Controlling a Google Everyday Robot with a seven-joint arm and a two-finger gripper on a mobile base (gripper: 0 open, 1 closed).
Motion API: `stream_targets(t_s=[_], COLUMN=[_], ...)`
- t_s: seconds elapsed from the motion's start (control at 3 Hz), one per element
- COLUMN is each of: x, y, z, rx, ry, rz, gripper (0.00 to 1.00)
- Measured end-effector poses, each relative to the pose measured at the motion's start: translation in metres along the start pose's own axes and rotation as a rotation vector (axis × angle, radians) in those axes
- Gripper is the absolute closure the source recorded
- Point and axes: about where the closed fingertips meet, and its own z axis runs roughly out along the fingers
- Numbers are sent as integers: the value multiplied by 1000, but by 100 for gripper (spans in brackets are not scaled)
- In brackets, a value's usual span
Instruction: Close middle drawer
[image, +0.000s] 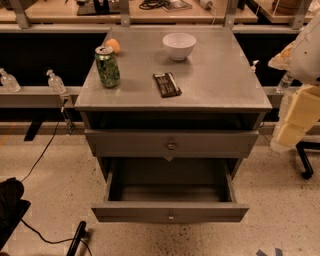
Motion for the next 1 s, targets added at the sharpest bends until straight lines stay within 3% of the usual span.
stream_targets(t_s=[0.33,0.67,1.0], x=[-1,13,13], y=[1,25,25], z=[0,49,49], rx=[14,-12,-12], ry=[2,23,23], rz=[-4,3,3], gripper=[0,0,0])
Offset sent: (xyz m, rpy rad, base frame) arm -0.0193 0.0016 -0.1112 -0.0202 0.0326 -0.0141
